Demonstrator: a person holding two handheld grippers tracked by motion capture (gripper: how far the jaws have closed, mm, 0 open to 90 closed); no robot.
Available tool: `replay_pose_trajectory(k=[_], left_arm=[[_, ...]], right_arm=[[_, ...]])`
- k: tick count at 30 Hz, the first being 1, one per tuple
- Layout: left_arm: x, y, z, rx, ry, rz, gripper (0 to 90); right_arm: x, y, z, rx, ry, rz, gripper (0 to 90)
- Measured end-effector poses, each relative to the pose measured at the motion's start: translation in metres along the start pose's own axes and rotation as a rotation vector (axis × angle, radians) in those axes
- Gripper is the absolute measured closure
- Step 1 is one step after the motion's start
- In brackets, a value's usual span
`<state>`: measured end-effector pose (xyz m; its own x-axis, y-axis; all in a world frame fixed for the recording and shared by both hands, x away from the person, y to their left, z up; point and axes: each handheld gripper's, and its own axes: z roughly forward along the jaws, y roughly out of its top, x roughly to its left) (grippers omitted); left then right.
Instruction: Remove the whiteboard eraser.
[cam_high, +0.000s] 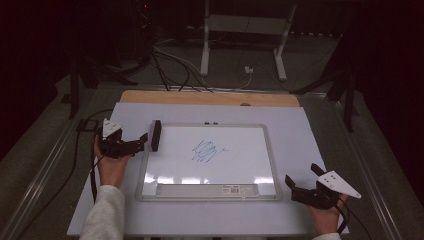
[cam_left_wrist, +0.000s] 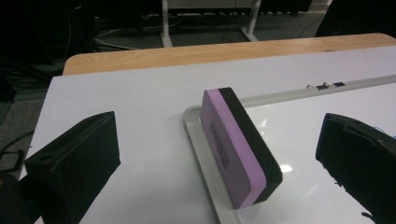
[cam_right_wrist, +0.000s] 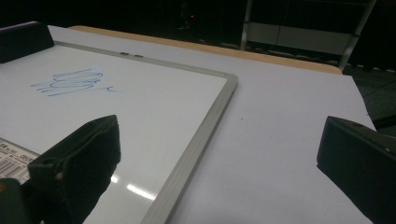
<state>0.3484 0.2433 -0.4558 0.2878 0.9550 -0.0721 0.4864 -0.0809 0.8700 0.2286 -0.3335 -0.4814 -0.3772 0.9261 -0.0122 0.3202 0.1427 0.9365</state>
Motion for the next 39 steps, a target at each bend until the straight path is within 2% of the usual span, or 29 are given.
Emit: replay_pose_trajectory(k=[5,17,26,31,39], left_arm=[[-0.001,0.001,0.006,0.014,0.0,0.005,0.5],[0.0,-0.002,0.024,0.047,-0.002,-0.038,1.3],[-0.004,-0.005,0.038,0.103,-0.008,-0.054,3.1],[-0.002,-0.008,0.045,0.133,-0.028,-0.091,3.7],[0.004,-0.008,0.047,0.148,-0.032,-0.125,2.3]], right_arm=[[0.0,0.0,0.0,0.003,0.0,0.003,0.0],[0.0,0.0,0.0,0.004,0.0,0.004,0.0],[0.0,0.0,0.0,0.007,0.001,0.006,0.0],[0.0,0.0,0.0,0.008,0.0,0.005,0.0],[0.0,0.0,0.0,0.009,0.001,0.005,0.0]])
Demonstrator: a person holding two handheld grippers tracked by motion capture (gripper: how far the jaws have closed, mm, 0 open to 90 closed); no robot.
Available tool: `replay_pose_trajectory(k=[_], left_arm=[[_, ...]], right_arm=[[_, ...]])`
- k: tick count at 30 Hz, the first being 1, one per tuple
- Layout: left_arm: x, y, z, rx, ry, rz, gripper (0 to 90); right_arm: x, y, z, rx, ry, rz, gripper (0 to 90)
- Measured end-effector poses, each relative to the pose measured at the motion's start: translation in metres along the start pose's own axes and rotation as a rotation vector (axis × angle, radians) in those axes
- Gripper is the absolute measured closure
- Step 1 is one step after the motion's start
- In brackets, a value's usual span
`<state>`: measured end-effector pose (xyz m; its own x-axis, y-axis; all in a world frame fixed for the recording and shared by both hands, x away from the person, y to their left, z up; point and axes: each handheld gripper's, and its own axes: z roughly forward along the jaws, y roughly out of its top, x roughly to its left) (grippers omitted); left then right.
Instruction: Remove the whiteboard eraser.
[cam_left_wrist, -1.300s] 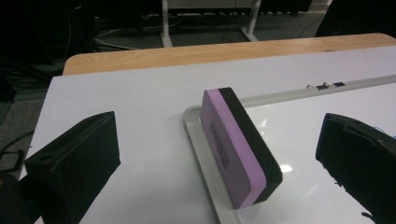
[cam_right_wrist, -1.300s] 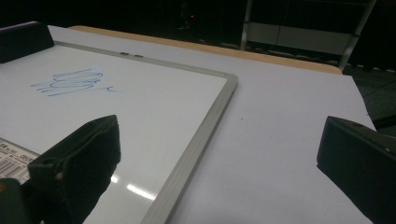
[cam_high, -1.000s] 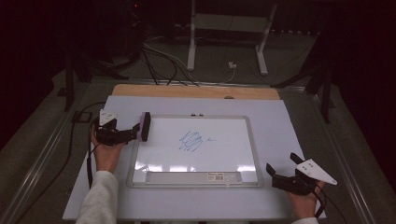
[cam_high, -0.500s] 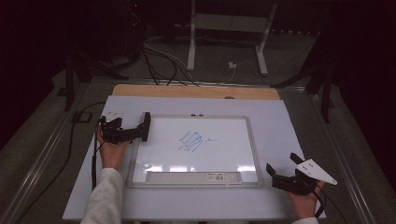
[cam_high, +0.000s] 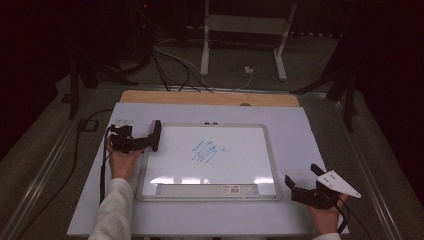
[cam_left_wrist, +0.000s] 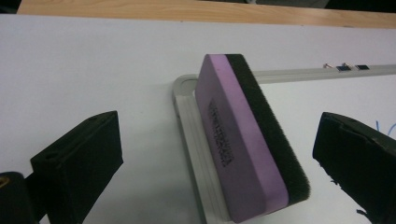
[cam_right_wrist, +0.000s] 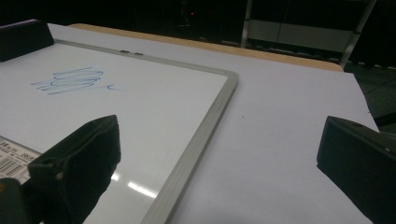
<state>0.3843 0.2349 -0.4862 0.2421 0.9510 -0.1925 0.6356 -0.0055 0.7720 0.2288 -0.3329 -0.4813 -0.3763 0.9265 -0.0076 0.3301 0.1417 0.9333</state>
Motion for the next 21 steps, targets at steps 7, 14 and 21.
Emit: replay_pose_trajectory(k=[7,14,21], left_arm=[[-0.001,-0.003,0.008,0.042,0.002,-0.003,11.5],[-0.002,-0.003,0.009,0.055,-0.053,-0.025,26.0],[-0.014,-0.005,0.021,0.084,-0.103,-0.027,29.5]], right_arm=[[0.001,0.0,0.001,0.004,0.0,-0.003,0.0],[0.001,0.0,0.001,0.007,0.001,-0.004,0.0],[0.001,0.0,0.001,0.007,0.001,-0.004,0.0]])
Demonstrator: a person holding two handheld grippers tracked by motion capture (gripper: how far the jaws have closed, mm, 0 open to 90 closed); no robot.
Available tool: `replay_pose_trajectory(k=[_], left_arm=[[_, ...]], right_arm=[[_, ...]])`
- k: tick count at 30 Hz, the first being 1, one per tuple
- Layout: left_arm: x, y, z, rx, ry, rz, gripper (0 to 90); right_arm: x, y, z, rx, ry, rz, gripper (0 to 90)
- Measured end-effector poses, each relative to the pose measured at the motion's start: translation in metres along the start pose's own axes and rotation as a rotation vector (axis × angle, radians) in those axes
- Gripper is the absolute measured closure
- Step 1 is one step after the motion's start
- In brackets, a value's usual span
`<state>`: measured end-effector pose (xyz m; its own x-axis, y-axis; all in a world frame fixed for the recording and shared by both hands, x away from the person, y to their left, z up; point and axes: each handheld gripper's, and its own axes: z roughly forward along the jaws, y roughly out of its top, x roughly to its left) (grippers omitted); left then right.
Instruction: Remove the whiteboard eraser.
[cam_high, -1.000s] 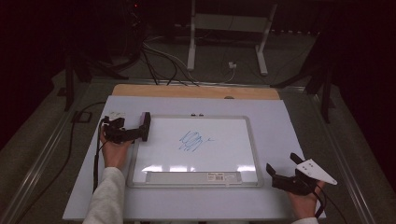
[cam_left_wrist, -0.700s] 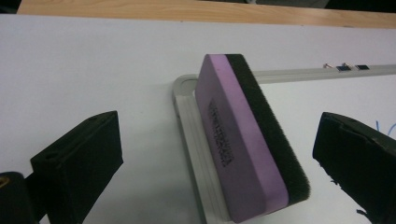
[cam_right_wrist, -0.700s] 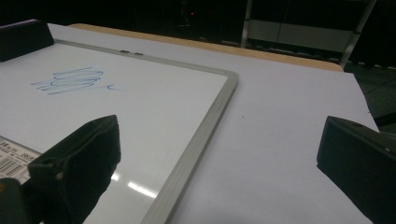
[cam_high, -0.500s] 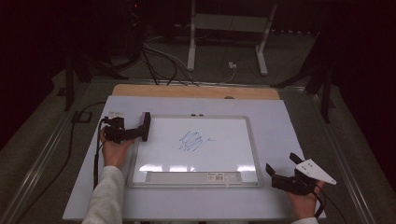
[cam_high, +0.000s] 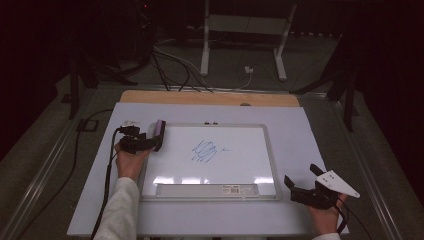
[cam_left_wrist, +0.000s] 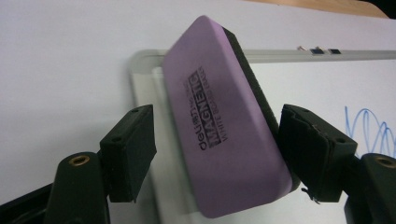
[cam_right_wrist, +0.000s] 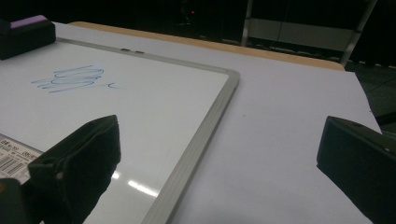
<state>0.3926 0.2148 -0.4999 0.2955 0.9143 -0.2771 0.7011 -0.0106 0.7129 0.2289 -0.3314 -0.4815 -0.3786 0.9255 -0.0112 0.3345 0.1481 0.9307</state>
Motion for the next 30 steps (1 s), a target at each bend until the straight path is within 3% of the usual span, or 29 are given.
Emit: replay_pose_trajectory(k=[4,8,19,30], left_arm=[[-0.002,-0.004,0.009,0.054,0.032,0.008,33.1],[-0.001,-0.005,0.01,0.057,0.026,-0.002,41.3],[-0.001,0.001,-0.007,-0.009,0.029,0.013,41.7],[-0.006,0.004,-0.022,-0.043,0.028,0.058,41.7]], right_arm=[[-0.001,0.0,-0.001,-0.004,-0.003,0.007,0.0],[-0.002,0.0,-0.001,-0.003,-0.002,0.01,0.0],[-0.002,0.0,-0.001,-0.005,-0.003,0.012,0.0],[-0.001,-0.001,-0.001,-0.005,0.0,0.014,0.0]])
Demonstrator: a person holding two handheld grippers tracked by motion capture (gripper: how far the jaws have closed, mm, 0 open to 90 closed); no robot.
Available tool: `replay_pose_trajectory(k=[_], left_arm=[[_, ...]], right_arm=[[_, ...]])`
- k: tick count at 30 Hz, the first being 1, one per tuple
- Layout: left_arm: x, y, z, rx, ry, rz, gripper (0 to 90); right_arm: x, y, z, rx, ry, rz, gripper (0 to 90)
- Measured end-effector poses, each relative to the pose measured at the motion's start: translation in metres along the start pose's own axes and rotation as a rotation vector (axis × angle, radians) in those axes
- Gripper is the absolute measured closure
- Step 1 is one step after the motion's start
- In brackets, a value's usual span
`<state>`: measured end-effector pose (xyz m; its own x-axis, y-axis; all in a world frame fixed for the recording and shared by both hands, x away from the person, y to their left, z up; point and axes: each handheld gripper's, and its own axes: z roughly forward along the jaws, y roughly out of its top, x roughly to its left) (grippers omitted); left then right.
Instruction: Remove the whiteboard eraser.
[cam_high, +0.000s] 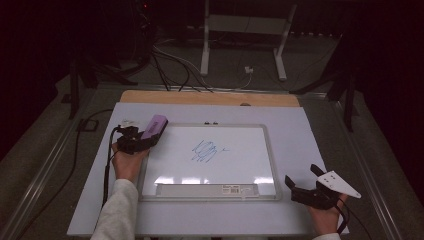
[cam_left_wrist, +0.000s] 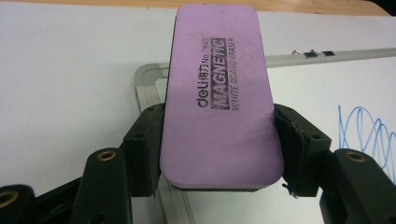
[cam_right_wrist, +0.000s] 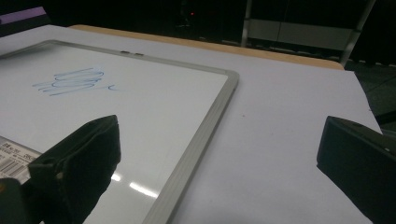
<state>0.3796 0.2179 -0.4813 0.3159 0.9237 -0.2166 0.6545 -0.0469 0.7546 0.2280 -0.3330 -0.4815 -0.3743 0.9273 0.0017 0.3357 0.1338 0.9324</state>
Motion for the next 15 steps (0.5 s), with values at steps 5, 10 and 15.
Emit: replay_pose_trajectory(k=[5,10,15], left_arm=[[-0.004,0.001,-0.005,-0.025,-0.016,0.012,41.7],[-0.011,0.002,-0.01,-0.039,-0.026,0.038,41.7],[-0.016,0.002,-0.013,-0.051,-0.035,0.044,41.7]], right_arm=[[-0.001,0.0,0.0,-0.002,-0.002,0.006,0.0],[0.0,0.0,-0.001,-0.002,-0.001,0.006,0.0],[0.0,0.0,-0.002,-0.004,-0.002,0.013,0.0]])
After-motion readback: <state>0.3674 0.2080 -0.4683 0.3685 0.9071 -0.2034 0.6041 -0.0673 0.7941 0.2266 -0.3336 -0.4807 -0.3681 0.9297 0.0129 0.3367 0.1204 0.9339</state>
